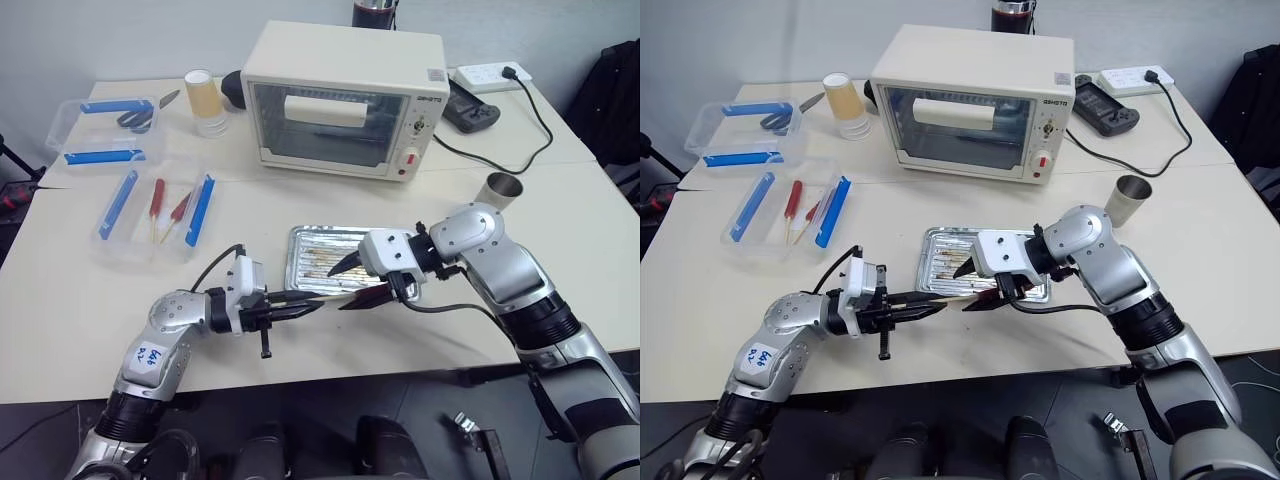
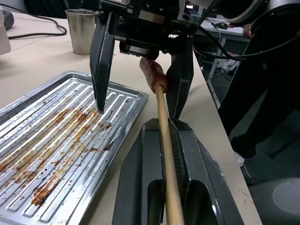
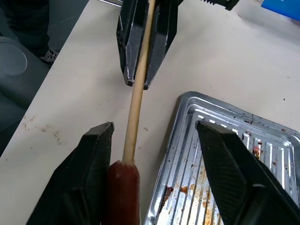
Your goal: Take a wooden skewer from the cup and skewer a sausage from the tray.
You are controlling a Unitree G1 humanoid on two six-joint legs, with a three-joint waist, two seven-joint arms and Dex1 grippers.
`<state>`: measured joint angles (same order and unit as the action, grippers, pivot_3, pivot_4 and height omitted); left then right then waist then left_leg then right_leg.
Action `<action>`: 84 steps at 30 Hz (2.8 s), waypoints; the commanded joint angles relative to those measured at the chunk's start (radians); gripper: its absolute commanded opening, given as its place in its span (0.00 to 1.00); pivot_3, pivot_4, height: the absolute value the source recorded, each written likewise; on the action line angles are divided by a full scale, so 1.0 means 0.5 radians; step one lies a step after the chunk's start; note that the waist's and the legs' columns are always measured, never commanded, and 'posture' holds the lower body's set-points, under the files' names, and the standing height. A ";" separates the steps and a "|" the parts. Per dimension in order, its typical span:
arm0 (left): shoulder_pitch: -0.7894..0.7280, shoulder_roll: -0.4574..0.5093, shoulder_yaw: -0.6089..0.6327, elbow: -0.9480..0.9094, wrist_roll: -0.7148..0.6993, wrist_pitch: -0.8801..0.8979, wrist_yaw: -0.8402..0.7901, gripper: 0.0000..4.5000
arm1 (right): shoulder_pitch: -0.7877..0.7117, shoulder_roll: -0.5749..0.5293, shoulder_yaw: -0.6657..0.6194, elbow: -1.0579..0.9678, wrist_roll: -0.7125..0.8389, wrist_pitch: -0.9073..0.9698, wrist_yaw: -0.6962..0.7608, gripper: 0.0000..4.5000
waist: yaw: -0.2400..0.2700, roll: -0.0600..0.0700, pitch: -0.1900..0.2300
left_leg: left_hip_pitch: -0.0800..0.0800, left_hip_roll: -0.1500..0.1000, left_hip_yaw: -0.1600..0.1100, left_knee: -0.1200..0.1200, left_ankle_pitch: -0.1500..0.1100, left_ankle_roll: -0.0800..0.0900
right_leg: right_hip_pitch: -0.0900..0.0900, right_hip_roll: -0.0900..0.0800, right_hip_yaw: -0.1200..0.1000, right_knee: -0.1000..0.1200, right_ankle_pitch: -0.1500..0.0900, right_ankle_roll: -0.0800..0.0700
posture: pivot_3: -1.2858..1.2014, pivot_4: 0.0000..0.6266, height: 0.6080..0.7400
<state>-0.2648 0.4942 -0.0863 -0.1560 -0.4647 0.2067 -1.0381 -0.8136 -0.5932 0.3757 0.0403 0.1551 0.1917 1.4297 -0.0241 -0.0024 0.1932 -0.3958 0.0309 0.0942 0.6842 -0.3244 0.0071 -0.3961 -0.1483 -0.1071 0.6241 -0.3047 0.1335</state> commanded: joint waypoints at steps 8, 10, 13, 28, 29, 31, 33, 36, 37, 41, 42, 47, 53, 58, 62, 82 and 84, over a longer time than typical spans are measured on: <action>0.027 0.005 0.012 -0.070 0.001 -0.047 -0.015 0.00 | -0.071 -0.184 -0.077 -0.035 0.028 0.036 0.112 0.61 | -0.001 0.000 0.000 | 0.000 0.000 0.000 0.000 0.000 0.000 | 0.000 0.000 0.000 0.000 0.000 0.000 | 0.52 0.24 1.00; 0.024 0.003 0.010 -0.065 0.003 -0.049 -0.014 0.00 | -0.067 -0.192 -0.074 -0.039 0.028 0.045 0.118 0.61 | 0.000 0.000 0.000 | 0.000 0.000 0.000 0.000 0.000 0.000 | 0.000 0.000 0.000 0.000 0.000 0.000 | 0.52 0.24 1.00; 0.015 -0.005 0.006 -0.055 0.004 -0.056 -0.014 0.00 | -0.039 -0.209 -0.068 -0.040 0.006 0.031 0.110 0.57 | 0.002 0.000 0.000 | 0.000 0.000 0.000 0.000 0.000 0.000 | 0.000 0.000 0.000 0.000 0.000 0.000 | 0.52 0.24 1.00; 0.002 -0.020 -0.004 -0.044 0.016 -0.059 0.001 0.00 | -0.019 -0.209 -0.076 -0.068 0.012 0.033 0.100 0.23 | 0.004 0.000 0.000 | 0.000 0.000 0.000 0.000 0.000 0.000 | 0.000 0.000 0.000 0.000 0.000 0.000 | 0.52 0.24 1.00; -0.002 -0.025 -0.012 -0.044 0.022 -0.059 0.003 0.00 | -0.025 -0.205 -0.074 -0.068 0.011 0.036 0.099 0.23 | 0.004 0.000 0.000 | 0.000 0.000 0.000 0.000 0.000 0.000 | 0.000 0.000 0.000 0.000 0.000 0.000 | 0.52 0.24 1.00; -0.018 -0.041 -0.033 -0.044 0.033 -0.053 0.008 0.00 | -0.033 -0.200 -0.069 -0.071 0.012 0.047 0.101 0.23 | 0.005 0.000 0.000 | 0.000 0.000 0.000 0.000 0.000 0.000 | 0.000 0.000 0.000 0.000 0.000 0.000 | 0.52 0.24 1.00; -0.038 -0.060 -0.060 -0.039 0.050 -0.046 0.009 0.00 | -0.039 -0.196 -0.065 -0.075 0.013 0.056 0.103 0.23 | 0.007 0.000 0.000 | 0.000 0.000 0.000 0.000 0.000 0.000 | 0.000 0.000 0.000 0.000 0.000 0.000 | 0.52 0.24 1.00; -0.055 -0.080 -0.080 -0.031 0.066 -0.043 0.014 0.00 | -0.042 -0.194 -0.062 -0.074 0.014 0.046 0.112 0.23 | 0.007 0.000 0.000 | 0.000 0.000 0.000 0.000 0.000 0.000 | 0.000 0.000 0.000 0.000 0.000 0.000 | 0.52 0.24 1.00; -0.060 -0.086 -0.083 -0.027 0.070 -0.043 0.014 0.00 | -0.043 -0.191 -0.063 -0.074 0.016 0.047 0.112 0.23 | 0.007 0.000 0.000 | 0.000 0.000 0.000 0.001 0.000 0.000 | 0.000 0.000 0.000 0.000 0.000 0.000 | 0.52 0.24 1.00; -0.068 -0.098 -0.084 -0.017 0.079 -0.046 0.005 0.00 | -0.047 -0.196 -0.060 -0.064 -0.007 0.036 0.102 0.07 | 0.006 0.000 0.000 | 0.000 0.000 0.000 0.001 0.000 0.000 | 0.000 0.000 0.000 0.000 0.000 0.000 | 0.52 0.24 1.00; -0.066 -0.098 -0.083 -0.014 0.082 -0.049 0.003 0.00 | -0.046 -0.199 -0.059 -0.056 -0.018 0.025 0.097 0.06 | 0.006 0.000 0.000 | 0.000 0.000 0.000 0.001 0.000 0.000 | 0.000 0.000 0.000 0.000 0.000 0.000 | 0.52 0.24 1.00; -0.056 -0.104 -0.093 -0.015 0.097 -0.045 0.010 0.00 | -0.041 -0.202 -0.061 -0.050 -0.031 0.018 0.100 0.06 | 0.009 0.000 0.000 | 0.000 0.000 0.000 0.001 0.000 0.000 | 0.000 0.000 0.000 0.000 0.000 0.000 | 0.52 0.24 1.00; -0.094 -0.126 -0.155 -0.001 0.153 -0.016 0.022 0.00 | -0.046 -0.188 -0.055 -0.062 -0.034 0.033 0.103 0.06 | 0.013 0.000 0.000 | 0.000 0.000 0.000 0.001 0.000 0.000 | 0.000 0.000 0.000 0.000 0.000 0.000 | 0.52 0.24 1.00; -0.147 -0.170 -0.207 0.021 0.169 0.024 0.016 0.00 | -0.054 -0.167 -0.053 -0.072 -0.040 0.046 0.110 0.06 | 0.026 0.000 0.000 | 0.000 0.000 0.001 0.001 0.000 0.000 | 0.000 0.000 0.000 0.000 0.000 0.000 | 0.52 0.24 1.00; -0.207 -0.217 -0.244 0.056 0.182 0.044 0.022 0.00 | -0.058 -0.154 -0.055 -0.081 -0.039 0.067 0.116 0.06 | 0.047 0.000 0.000 | 0.000 0.000 0.001 0.002 0.000 0.000 | 0.000 0.000 0.000 0.000 0.000 0.000 | 0.52 0.24 1.00; 0.495 0.230 0.672 -0.249 -0.198 -0.016 -0.007 0.00 | 0.407 -0.466 -0.723 -0.179 0.418 0.040 0.128 0.90 | 0.044 0.000 0.001 | 0.000 0.001 -0.001 0.000 0.000 0.000 | 0.001 0.000 -0.001 -0.003 0.000 0.000 | 0.52 0.24 1.00; 0.587 0.192 0.836 -0.349 -0.317 0.051 0.127 0.00 | 0.541 -0.448 -0.887 -0.227 0.587 0.071 0.120 0.99 | 0.048 -0.002 0.002 | 0.007 0.001 -0.001 0.000 0.000 0.000 | 0.009 0.000 0.000 -0.004 0.000 0.000 | 0.52 0.24 1.00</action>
<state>0.0062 0.6006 0.2624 -0.2588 -0.5520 0.2192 -1.0199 -0.5708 -0.8204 0.0098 -0.0269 0.3637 0.2329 1.4893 -0.0003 -0.0033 0.1941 -0.3909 0.0317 0.0929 0.6841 -0.3245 0.0076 -0.3901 -0.1489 -0.1071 0.6217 -0.3047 0.1336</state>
